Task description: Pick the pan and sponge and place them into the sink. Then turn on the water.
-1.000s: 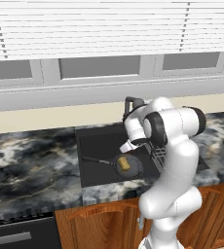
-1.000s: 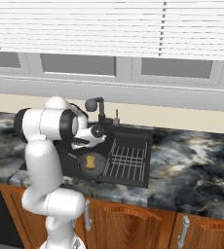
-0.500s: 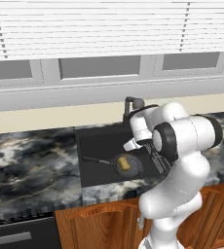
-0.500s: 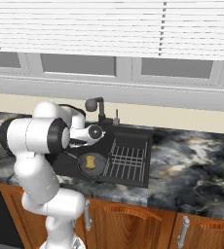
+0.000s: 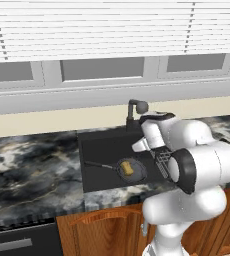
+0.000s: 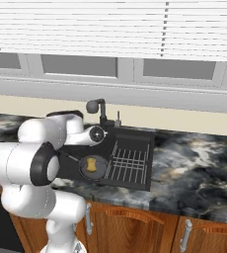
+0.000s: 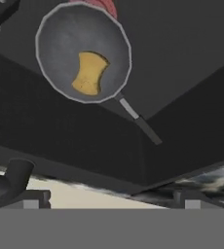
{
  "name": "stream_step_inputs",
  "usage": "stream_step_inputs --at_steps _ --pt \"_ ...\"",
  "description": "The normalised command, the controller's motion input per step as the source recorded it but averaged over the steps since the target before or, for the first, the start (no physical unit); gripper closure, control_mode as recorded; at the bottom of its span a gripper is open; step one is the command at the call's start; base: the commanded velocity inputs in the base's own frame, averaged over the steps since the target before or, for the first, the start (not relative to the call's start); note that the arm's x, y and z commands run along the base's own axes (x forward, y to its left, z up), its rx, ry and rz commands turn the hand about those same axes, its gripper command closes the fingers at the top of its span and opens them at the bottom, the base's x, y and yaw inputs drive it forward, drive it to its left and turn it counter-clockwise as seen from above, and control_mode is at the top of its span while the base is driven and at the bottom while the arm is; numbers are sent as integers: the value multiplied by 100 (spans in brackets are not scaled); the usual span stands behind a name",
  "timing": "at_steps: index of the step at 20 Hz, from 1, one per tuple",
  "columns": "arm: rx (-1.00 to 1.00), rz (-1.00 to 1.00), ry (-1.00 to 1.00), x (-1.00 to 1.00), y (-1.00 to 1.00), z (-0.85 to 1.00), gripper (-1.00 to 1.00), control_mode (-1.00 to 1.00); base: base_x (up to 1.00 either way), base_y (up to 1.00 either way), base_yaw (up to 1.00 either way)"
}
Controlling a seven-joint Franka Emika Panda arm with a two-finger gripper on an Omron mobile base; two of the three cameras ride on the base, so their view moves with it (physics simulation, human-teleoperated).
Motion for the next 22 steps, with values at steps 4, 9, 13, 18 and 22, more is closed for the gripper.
stream_step_inputs --at_steps 4,9,13,18,22 --pt "4 -1 0 -22 -17 62 -100 -100 0 0 0" --pt "5 -2 0 -22 -19 61 -100 -100 0 0 0" --pt "5 -5 0 -21 -30 46 -100 -100 0 0 0" --pt "4 -8 -2 -16 -31 28 -100 -100 0 0 0" --pt "0 -5 -16 -24 -7 25 -100 -100 0 0 0"
